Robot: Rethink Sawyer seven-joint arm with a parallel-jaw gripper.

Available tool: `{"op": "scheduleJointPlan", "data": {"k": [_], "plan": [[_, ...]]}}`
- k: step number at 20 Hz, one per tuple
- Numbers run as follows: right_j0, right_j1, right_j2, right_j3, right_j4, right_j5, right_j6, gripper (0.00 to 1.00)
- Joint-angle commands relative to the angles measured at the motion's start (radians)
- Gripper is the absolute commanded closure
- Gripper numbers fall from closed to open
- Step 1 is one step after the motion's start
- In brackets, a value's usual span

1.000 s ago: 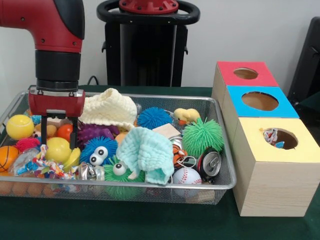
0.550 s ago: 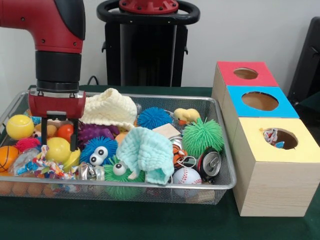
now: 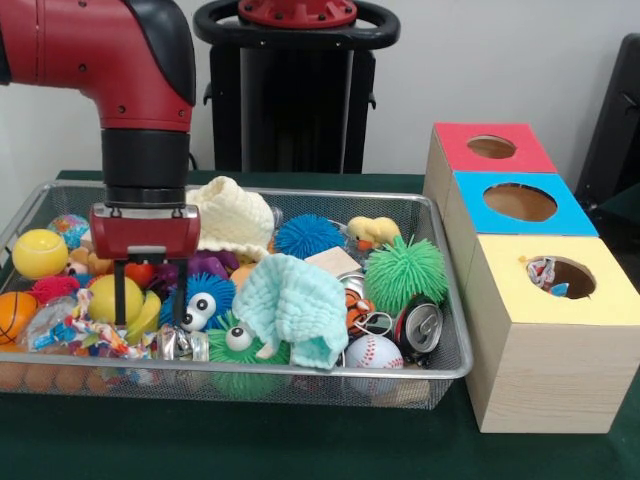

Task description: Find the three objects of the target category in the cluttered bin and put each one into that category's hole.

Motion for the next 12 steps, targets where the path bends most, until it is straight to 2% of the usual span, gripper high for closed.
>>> {"op": "scheduleJointPlan", "data": {"k": [1,9,12], "plan": [[-0.015,0.068,-0.011,-0.084,-0.102,-0.044,-0.087,0.0],[-0.044,0.065,0.012,-0.084,-0.112,-0.033,-0.105,0.0],[-0.073,0.056,0.044,-0.087,-0.092,-0.001,-0.146,0.0]]}}
